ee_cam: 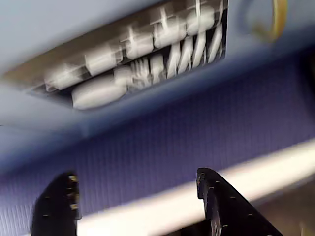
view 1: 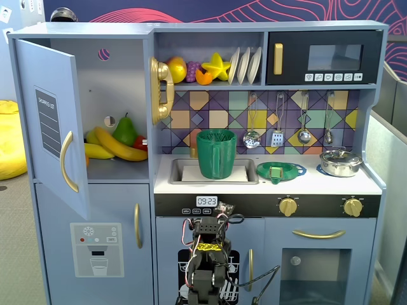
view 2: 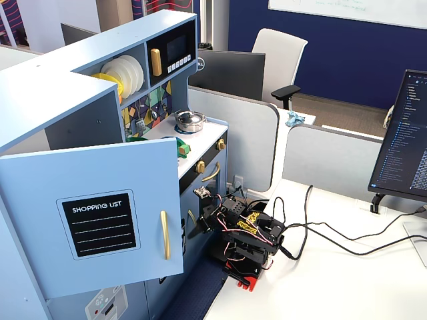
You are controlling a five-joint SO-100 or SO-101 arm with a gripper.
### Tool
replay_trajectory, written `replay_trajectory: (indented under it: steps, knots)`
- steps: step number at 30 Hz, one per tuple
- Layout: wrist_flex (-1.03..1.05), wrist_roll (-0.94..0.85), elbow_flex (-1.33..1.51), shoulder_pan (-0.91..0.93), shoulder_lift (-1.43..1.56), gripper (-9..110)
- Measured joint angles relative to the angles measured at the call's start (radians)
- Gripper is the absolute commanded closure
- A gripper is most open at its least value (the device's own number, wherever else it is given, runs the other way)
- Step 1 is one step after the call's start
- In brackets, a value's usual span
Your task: Pick up the green pineapple from the left cabinet and place it in the green recipient
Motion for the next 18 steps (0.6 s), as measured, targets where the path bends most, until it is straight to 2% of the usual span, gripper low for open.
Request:
replay_trajectory:
  steps: [3, 6, 18]
  knots:
    - [0.106, -0.018, 0.0, -0.012, 0.003, 83]
    - [0.212, -0.121, 0.0, -0.015, 0.011, 83]
    - [0.227, -0.19, -0.006, -0.017, 0.012, 83]
